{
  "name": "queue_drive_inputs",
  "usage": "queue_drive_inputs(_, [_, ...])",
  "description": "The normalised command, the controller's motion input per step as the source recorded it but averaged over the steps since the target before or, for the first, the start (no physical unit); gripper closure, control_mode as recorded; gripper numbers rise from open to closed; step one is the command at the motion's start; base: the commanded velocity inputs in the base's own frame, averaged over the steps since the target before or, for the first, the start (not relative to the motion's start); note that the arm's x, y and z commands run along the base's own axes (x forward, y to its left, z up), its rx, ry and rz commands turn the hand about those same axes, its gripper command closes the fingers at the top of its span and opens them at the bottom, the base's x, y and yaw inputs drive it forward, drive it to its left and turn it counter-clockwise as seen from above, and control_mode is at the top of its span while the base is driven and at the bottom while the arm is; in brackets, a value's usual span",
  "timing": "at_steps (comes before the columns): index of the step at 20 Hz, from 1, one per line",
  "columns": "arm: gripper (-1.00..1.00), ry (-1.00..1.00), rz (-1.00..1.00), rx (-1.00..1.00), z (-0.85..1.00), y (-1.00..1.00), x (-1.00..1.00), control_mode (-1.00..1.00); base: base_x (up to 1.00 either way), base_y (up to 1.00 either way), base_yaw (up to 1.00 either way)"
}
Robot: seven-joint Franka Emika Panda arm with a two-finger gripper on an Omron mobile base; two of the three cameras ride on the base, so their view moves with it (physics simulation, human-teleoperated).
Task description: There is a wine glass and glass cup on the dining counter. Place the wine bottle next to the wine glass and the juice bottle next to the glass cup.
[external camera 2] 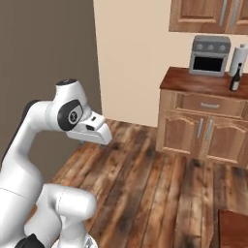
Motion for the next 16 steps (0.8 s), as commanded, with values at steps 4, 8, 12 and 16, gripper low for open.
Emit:
queue_drive_inputs(4, [-1.0,0.0,0.0,0.0,0.0,0.0,0.0,1.0,0.71,0.0,-0.31])
queue_drive_inputs(8, [-1.0,0.0,0.0,0.0,0.0,0.0,0.0,1.0,0.56,0.0,-0.47])
queue_drive_inputs(12, [-1.0,0.0,0.0,0.0,0.0,0.0,0.0,1.0,0.49,0.0,-0.54])
queue_drive_inputs(16, [-1.0,0.0,0.0,0.0,0.0,0.0,0.0,1.0,0.55,0.0,-0.48])
